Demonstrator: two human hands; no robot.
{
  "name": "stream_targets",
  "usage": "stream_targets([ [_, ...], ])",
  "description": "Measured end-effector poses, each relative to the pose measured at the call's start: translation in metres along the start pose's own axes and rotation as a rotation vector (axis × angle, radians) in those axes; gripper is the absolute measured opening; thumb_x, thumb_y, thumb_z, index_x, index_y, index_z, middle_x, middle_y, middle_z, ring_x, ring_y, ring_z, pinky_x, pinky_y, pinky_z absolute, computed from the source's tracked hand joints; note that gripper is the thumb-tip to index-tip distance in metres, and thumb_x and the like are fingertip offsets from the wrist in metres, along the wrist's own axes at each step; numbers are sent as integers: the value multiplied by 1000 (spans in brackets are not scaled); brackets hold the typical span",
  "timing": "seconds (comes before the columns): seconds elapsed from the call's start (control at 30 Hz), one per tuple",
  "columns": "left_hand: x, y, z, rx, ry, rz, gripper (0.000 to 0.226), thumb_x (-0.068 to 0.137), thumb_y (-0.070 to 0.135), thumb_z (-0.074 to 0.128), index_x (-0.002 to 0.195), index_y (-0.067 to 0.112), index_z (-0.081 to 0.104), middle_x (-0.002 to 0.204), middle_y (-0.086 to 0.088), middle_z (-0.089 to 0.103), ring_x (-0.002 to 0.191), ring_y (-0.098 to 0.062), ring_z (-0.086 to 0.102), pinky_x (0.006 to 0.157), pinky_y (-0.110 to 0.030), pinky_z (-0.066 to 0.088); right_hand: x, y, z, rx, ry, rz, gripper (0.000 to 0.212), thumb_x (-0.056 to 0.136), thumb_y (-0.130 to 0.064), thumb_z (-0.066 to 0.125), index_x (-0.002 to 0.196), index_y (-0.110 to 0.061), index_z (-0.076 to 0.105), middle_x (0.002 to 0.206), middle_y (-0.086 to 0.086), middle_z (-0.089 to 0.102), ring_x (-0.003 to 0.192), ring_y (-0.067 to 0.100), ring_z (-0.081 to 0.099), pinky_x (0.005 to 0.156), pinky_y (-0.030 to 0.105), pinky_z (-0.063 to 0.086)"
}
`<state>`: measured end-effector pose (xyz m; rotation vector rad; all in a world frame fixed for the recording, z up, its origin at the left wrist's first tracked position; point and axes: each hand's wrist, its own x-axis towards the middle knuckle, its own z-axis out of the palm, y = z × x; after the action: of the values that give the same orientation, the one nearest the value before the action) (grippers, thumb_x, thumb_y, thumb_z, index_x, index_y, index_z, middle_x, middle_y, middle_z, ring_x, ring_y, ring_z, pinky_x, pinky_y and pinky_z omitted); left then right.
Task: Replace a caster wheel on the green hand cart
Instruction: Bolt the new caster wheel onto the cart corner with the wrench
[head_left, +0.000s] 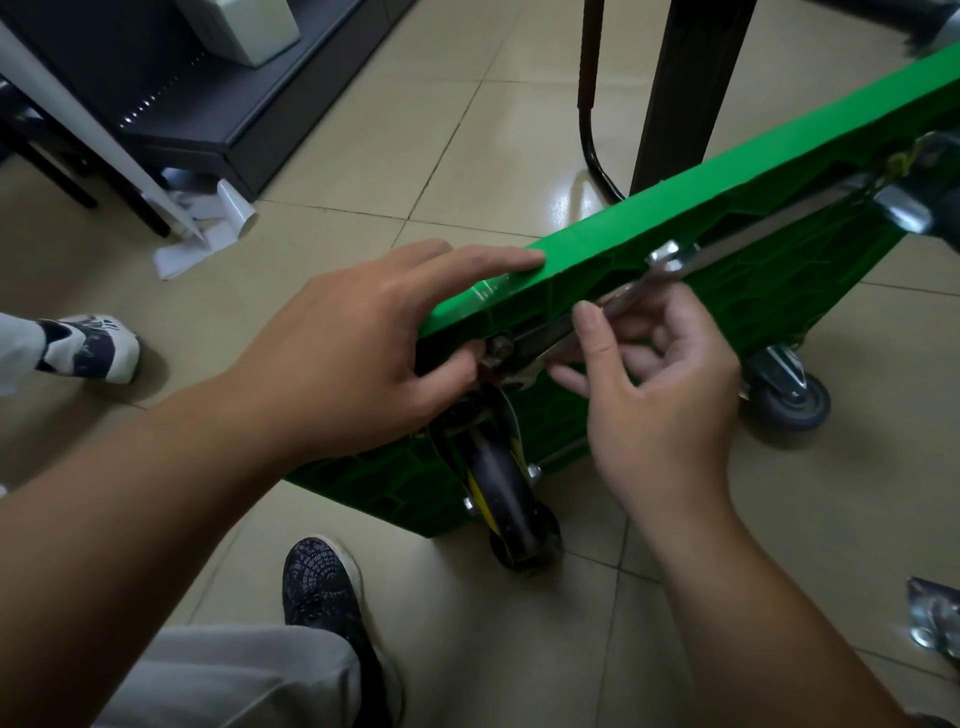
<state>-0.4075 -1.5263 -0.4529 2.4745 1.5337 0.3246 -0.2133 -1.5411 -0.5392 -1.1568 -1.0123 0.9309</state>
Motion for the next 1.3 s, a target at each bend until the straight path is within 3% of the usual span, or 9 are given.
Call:
stream_targets([
  [0.2, -1, -1, 1, 13, 0, 12, 68, 90, 39, 56, 153, 53, 36, 121, 14, 61, 92, -17, 63, 73, -42, 54, 4, 29, 0, 373, 206, 424, 16, 100, -9, 63, 89, -5, 51, 83, 19, 63, 77, 27, 74, 69, 41, 64],
  [0.33, -1, -2, 1, 14, 6, 19, 68, 90, 36, 56, 153, 52, 37, 122, 14, 62, 95, -19, 64, 73, -43, 54, 9, 42, -3, 643, 170, 750, 9, 103, -8, 56, 101, 1, 57, 97, 27, 71, 85, 32, 78, 64, 34, 63],
  [0.43, -1, -1, 1, 9, 6, 20, 67, 91, 36, 55, 153, 53, 36, 121, 14, 62, 92, -20, 64, 71, -43, 54, 3, 50, -3, 822, 144, 987, 14, 104, -8, 52, 105, 5, 59, 88, 24, 74, 75, 28, 78, 59, 33, 63],
  [0.6, 0, -1, 0, -1, 2, 13, 69, 90, 37, 55, 153, 54, 35, 119, 13, 62, 90, -19, 63, 70, -43, 54, -7, 59, -6, 921, 204, 1110, 18, 104, -6, 54, 113, 8, 58, 99, 30, 74, 85, 33, 78, 64, 38, 65],
  [0.7, -1, 0, 0, -3, 1, 8, 69, 89, 37, 55, 153, 55, 35, 120, 14, 61, 91, -19, 63, 72, -43, 54, -9, 57, -18, 748, 285, 970, 16, 104, -10, 54, 112, 4, 56, 102, 29, 69, 95, 34, 75, 66, 38, 65],
  [0.8, -2, 0, 1, -3, 6, 8, 69, 90, 39, 54, 153, 56, 34, 121, 15, 60, 91, -19, 63, 73, -43, 54, -11, 43, -28, 386, 309, 495, 9, 102, -10, 59, 101, -2, 55, 102, 26, 67, 93, 35, 76, 73, 38, 64],
  [1.03, 0, -2, 1, 4, 24, 18, 67, 93, 35, 61, 153, 54, 35, 122, 12, 63, 91, -19, 63, 73, -44, 55, -7, -24, -10, -164, -69, -307, 12, 98, -17, 69, 108, -17, 63, 99, -1, 69, 94, 16, 73, 79, 32, 62],
  [1.17, -1, -1, 1, 3, 24, 16, 65, 92, 38, 56, 152, 54, 36, 120, 12, 63, 94, -19, 64, 73, -44, 55, -10, -29, -2, -348, -72, -448, 15, 98, -14, 69, 109, -5, 65, 99, 1, 68, 91, 9, 68, 82, 11, 50],
  [1.3, -1, -2, 0, 4, 25, 21, 67, 93, 34, 59, 152, 55, 36, 120, 10, 64, 93, -19, 64, 74, -44, 55, -9, -23, 0, -326, -48, -365, 14, 99, -18, 68, 108, -10, 64, 95, -2, 67, 89, 6, 68, 76, 15, 55],
])
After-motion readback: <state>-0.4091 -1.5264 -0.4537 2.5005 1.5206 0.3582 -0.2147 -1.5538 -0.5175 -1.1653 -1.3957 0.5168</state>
